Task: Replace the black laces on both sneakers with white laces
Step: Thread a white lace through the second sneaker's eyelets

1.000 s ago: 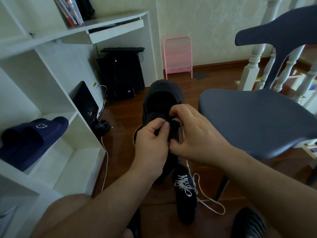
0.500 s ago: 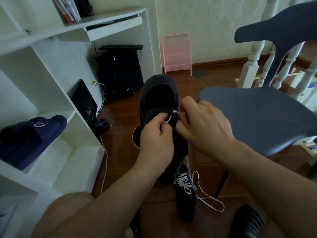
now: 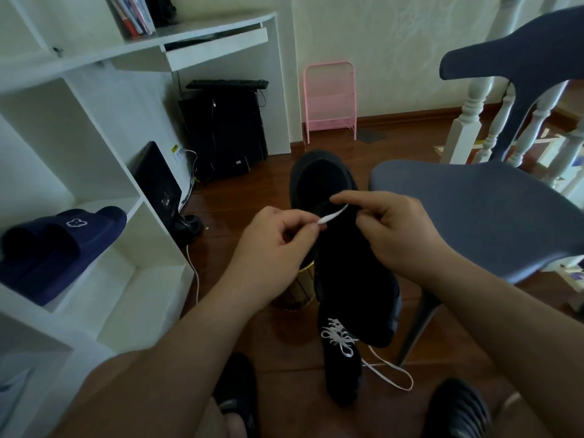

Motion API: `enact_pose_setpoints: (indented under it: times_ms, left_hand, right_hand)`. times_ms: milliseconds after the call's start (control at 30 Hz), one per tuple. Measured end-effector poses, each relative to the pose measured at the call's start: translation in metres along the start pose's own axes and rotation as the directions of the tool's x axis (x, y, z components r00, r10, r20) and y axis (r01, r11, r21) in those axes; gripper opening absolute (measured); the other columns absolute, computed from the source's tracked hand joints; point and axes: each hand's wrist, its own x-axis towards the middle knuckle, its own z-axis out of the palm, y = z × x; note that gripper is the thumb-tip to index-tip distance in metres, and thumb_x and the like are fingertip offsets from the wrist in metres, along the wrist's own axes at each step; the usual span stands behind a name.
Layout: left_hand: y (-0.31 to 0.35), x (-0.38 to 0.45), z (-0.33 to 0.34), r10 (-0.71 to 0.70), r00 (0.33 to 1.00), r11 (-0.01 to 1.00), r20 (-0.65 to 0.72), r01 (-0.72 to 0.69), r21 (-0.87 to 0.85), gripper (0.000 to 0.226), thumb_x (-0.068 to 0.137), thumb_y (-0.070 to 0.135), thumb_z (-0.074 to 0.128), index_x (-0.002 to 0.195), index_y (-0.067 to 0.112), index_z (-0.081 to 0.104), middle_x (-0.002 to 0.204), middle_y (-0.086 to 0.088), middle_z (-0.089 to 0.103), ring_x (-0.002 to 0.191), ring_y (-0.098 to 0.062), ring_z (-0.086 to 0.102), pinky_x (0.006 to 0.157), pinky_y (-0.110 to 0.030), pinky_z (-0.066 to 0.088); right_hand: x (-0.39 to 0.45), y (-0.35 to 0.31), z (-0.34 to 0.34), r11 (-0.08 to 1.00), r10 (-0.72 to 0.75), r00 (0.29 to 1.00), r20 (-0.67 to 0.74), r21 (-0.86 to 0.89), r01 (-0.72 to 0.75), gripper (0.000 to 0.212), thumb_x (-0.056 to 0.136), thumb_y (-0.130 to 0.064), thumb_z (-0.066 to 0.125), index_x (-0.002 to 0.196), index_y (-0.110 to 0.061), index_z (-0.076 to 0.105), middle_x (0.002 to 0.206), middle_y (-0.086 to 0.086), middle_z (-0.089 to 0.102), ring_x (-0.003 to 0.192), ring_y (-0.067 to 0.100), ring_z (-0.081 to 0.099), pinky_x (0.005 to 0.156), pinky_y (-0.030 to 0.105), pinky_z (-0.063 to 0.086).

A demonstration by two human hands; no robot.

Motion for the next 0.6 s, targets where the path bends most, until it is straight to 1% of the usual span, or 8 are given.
enact_pose_setpoints:
  times_ms: [67,133,233,267,333,400,500,600]
  left_hand:
    - [-0.003,-0.001,0.008,0.017,1.0,1.0,0.023,-0.018,0.006,0.016,0.102,0.046,0.062,0.112,0.047,0.074,0.114,0.017,0.047,0.104,0.004,0.052,0.088,-0.02,0.046]
    - [-0.007,-0.002,0.015,0.051,0.999,0.997,0.003,-0.051,0.065,0.018,0.101,0.047,0.062,0.116,0.048,0.073,0.114,0.017,0.042,0.111,-0.002,0.049,0.094,-0.024,0.047]
    - [-0.012,-0.001,0.02,0.252,0.965,0.91,-0.078,-0.209,0.359,0.022,0.103,0.042,0.059,0.121,0.04,0.072,0.113,0.008,0.04,0.102,-0.014,0.05,0.086,-0.028,0.05]
    - [-0.013,0.001,0.02,0.297,0.951,0.879,-0.083,-0.239,0.413,0.023,0.103,0.039,0.059,0.121,0.036,0.072,0.114,0.006,0.043,0.098,-0.015,0.051,0.082,-0.029,0.051]
    - [-0.016,0.008,0.018,0.313,0.947,0.861,-0.076,-0.249,0.444,0.023,0.105,0.035,0.057,0.122,0.03,0.072,0.114,0.002,0.054,0.096,-0.018,0.057,0.08,-0.033,0.052]
    - [-0.02,0.017,0.017,0.317,0.946,0.848,-0.059,-0.255,0.465,0.022,0.105,0.03,0.06,0.121,0.027,0.075,0.109,-0.001,0.064,0.099,-0.021,0.062,0.083,-0.036,0.053]
    - [-0.02,0.024,0.018,0.351,0.933,0.839,-0.08,-0.275,0.47,0.02,0.101,0.022,0.068,0.117,0.022,0.079,0.099,-0.003,0.068,0.092,-0.023,0.065,0.077,-0.041,0.056]
    - [-0.015,0.021,0.02,0.38,0.922,0.828,-0.074,-0.304,0.471,0.022,0.101,0.02,0.068,0.121,0.021,0.079,0.097,-0.004,0.067,0.091,-0.025,0.065,0.076,-0.042,0.057]
  right_hand:
    - [-0.001,-0.003,0.004,0.999,0.031,0.999,-0.025,0.034,-0.03,0.045,0.1,-0.004,0.051,0.122,-0.037,0.073,0.07,-0.019,0.066,0.053,0.0,0.058,0.046,0.012,0.04]
    - [-0.002,-0.007,0.008,0.997,0.047,0.999,-0.024,0.068,-0.046,0.042,0.1,-0.003,0.051,0.115,-0.033,0.076,0.077,-0.02,0.066,0.058,-0.004,0.061,0.049,0.01,0.042]
    - [-0.001,-0.01,0.012,0.993,0.071,0.997,-0.033,0.092,-0.068,0.039,0.098,-0.003,0.052,0.089,-0.033,0.076,0.064,-0.018,0.065,0.052,0.001,0.057,0.047,0.012,0.04]
    - [0.0,-0.01,0.013,0.993,0.078,0.996,-0.041,0.088,-0.075,0.039,0.097,-0.003,0.052,0.082,-0.031,0.074,0.061,-0.018,0.064,0.05,0.001,0.054,0.046,0.012,0.039]
    - [0.001,-0.008,0.013,0.995,0.082,0.996,-0.039,0.065,-0.079,0.037,0.096,-0.003,0.052,0.078,-0.028,0.073,0.06,-0.018,0.063,0.048,0.002,0.052,0.046,0.013,0.038]
    - [0.0,-0.006,0.014,0.996,0.077,0.997,-0.021,0.043,-0.076,0.036,0.097,-0.003,0.051,0.082,-0.027,0.074,0.062,-0.018,0.064,0.047,0.003,0.051,0.045,0.015,0.038]
    - [0.0,-0.002,0.012,0.998,0.068,0.998,-0.004,-0.002,-0.068,0.035,0.099,-0.006,0.049,0.103,-0.033,0.072,0.064,-0.011,0.063,0.046,0.005,0.051,0.042,0.018,0.037]
    - [0.002,0.003,0.008,0.985,0.036,0.998,0.044,-0.168,-0.028,0.041,0.098,-0.013,0.054,0.125,-0.041,0.066,0.075,-0.01,0.065,0.058,0.007,0.058,0.049,0.019,0.044]
